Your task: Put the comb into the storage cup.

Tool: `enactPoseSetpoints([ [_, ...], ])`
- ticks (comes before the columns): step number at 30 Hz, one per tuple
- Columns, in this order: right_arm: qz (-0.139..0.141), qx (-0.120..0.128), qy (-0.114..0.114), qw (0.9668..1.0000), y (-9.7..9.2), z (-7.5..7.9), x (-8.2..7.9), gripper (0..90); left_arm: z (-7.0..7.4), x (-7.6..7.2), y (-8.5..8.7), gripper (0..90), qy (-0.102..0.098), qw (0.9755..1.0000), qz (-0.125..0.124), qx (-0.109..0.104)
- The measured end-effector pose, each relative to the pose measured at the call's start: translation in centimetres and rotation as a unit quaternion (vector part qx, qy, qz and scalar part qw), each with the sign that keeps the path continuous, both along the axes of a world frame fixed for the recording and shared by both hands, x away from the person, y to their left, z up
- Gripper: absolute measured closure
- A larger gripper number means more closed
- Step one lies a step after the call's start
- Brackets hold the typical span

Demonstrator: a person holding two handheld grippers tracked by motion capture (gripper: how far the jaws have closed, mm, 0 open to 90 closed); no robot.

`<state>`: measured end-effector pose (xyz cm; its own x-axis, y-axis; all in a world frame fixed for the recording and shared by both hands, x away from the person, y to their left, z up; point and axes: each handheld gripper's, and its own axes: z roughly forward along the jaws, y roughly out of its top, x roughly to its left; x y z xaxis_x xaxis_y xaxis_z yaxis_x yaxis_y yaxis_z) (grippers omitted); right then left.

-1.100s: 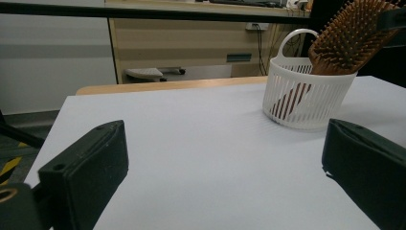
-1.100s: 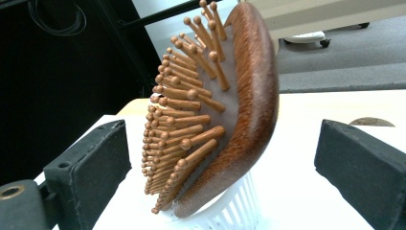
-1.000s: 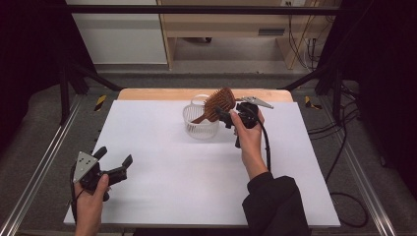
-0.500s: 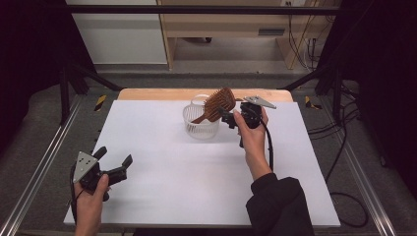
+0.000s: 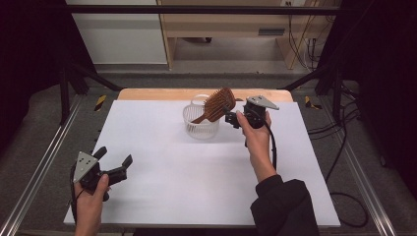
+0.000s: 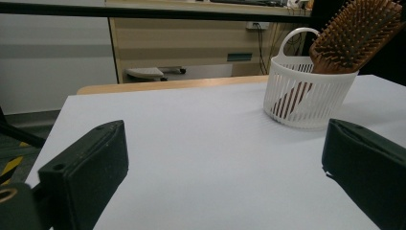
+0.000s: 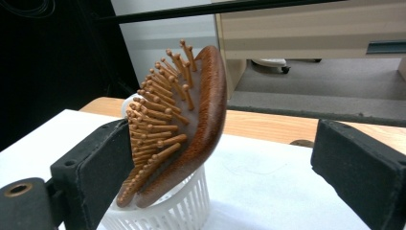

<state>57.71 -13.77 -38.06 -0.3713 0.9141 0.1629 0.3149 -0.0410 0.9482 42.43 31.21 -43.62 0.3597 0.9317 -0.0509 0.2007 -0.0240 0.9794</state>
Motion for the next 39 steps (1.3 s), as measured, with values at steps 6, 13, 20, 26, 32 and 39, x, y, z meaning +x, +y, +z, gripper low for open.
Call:
enactPoseSetpoints([
  [6, -0.006, -0.008, -0.01, 0.9999, -0.5, 0.3, -0.3, 7.7, 0.0, 0.0, -0.1, 2.2, 0.0, 1.0, -0.001, 0.002],
  [13, -0.007, -0.02, -0.023, 0.9995, -0.9, 0.6, -0.8, 7.2, 0.0, 0.0, -0.1, 2.2, 0.001, 1.0, -0.001, 0.001],
  [20, -0.005, -0.022, -0.035, 0.9991, -1.2, 0.9, -1.3, 6.8, -0.1, 0.0, -0.1, 2.2, 0.001, 1.0, -0.001, 0.003],
  [26, -0.002, -0.021, -0.041, 0.9989, -1.5, 1.0, -1.7, 6.8, 0.0, 0.0, 0.0, 2.2, 0.0, 1.0, 0.0, 0.003],
  [32, -0.003, -0.012, -0.052, 0.9986, -2.0, 1.1, -2.2, 7.0, -0.1, 0.1, 0.1, 2.2, 0.0, 1.0, 0.001, 0.002],
  [39, -0.008, -0.017, -0.072, 0.9972, -3.1, 1.5, -3.1, 8.4, 0.0, -0.2, 0.2, 1.9, -0.009, 1.0, 0.003, 0.001],
])
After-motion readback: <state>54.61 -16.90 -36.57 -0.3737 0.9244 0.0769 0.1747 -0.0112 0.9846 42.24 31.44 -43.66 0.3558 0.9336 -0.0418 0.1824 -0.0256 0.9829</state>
